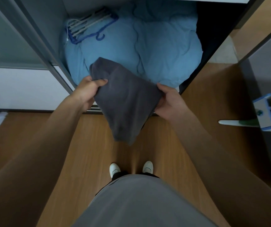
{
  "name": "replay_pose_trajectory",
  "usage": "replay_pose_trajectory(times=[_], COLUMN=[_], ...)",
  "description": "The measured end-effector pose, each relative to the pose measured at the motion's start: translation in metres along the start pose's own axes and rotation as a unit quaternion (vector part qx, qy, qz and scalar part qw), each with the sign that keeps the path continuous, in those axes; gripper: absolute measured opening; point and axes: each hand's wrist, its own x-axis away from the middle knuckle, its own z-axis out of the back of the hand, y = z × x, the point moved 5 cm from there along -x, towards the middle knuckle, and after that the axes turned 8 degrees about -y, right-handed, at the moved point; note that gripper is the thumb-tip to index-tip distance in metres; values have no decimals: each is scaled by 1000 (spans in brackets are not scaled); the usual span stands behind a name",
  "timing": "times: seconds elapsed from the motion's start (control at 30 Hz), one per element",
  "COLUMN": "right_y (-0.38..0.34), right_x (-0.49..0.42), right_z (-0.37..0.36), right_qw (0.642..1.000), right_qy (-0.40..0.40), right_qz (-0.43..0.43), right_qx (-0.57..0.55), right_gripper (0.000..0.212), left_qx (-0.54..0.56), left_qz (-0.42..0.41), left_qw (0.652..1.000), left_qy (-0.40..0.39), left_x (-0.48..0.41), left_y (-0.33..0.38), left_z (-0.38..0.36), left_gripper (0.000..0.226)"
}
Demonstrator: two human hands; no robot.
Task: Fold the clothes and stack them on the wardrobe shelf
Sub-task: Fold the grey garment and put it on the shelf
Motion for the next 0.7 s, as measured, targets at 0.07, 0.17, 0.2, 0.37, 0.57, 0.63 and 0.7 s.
replay_pose_trajectory(times=[0.07,0.17,0.2,0.37,0.57,0.63,0.7], right_y=[2,3,4,5,5,5,4], right_x=[-2,-5,-6,-14,-25,-25,-26], right_z=[-3,-2,0,-11,-15,-14,-13], right_qw=[999,986,981,988,997,998,999], right_qy=[-23,-28,-18,-40,-38,-32,-24], right_qz=[18,48,49,64,18,6,-1], right_qx=[16,159,185,133,71,52,44], right_gripper=[31,37,36,32,37,33,31], left_qx=[12,36,36,23,-22,-25,-14], left_qz=[13,49,61,37,-2,-6,-8], left_qw=[999,997,996,993,996,996,997], left_qy=[27,42,50,110,90,85,70], left_x=[-5,-10,-12,-27,-37,-37,-35], left_y=[5,7,6,5,1,-4,-10], left_z=[1,4,5,18,30,31,30], left_gripper=[19,24,25,42,53,39,31])
